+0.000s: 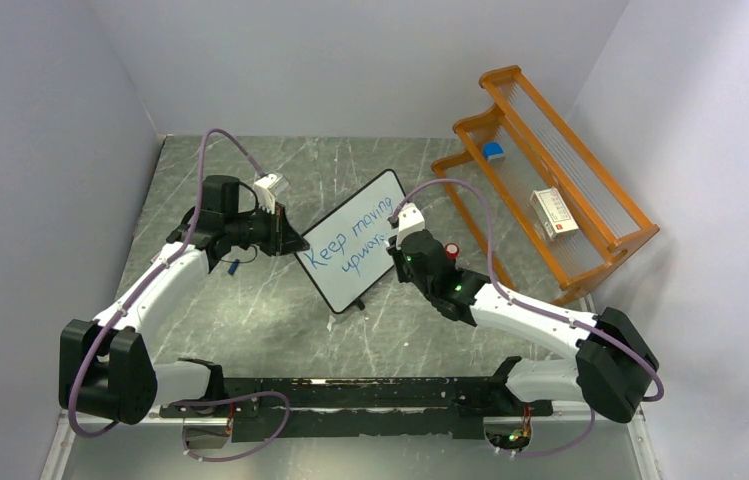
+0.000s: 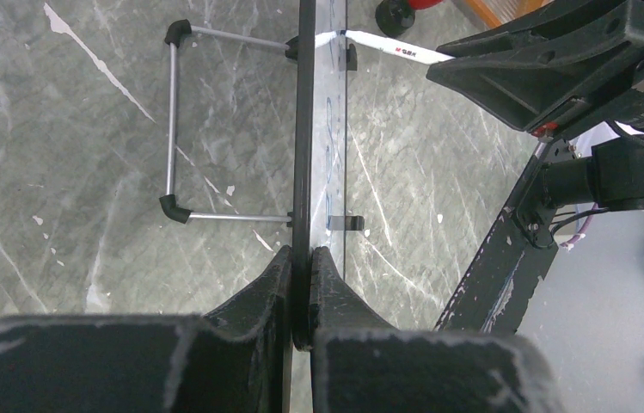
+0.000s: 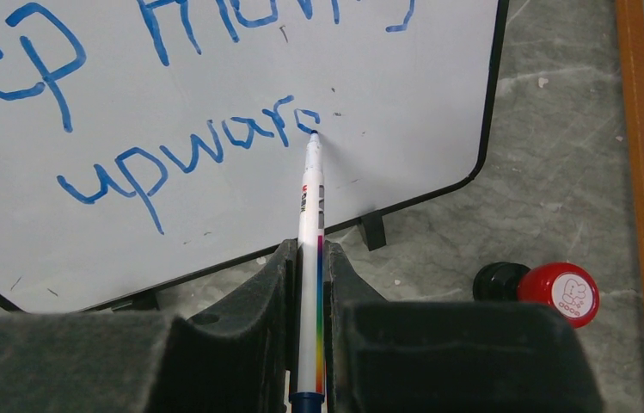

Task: Write a sentence on the whiteboard

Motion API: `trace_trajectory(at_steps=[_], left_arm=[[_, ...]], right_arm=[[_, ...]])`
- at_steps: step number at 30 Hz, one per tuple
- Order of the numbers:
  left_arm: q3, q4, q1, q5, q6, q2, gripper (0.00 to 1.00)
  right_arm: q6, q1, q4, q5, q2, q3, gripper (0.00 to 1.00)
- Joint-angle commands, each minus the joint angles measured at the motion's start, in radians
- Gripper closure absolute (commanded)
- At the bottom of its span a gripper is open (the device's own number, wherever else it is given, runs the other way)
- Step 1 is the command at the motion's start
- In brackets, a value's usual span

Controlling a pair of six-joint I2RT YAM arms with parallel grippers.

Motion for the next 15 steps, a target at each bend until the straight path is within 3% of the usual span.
trace_trajectory(at_steps=[1,15], left_arm=[[-0.024,-0.086,-0.002,-0.158,0.073,0.038,0.95],[-0.022,-0.086,-0.002,-0.16,0.073,0.042,0.95]], right_arm=[[0.003,-0.004,0.024,0.021,0.014,0.004,1.0],[-0.013,-0.007,0.063,0.016,0.0,0.023,1.0]])
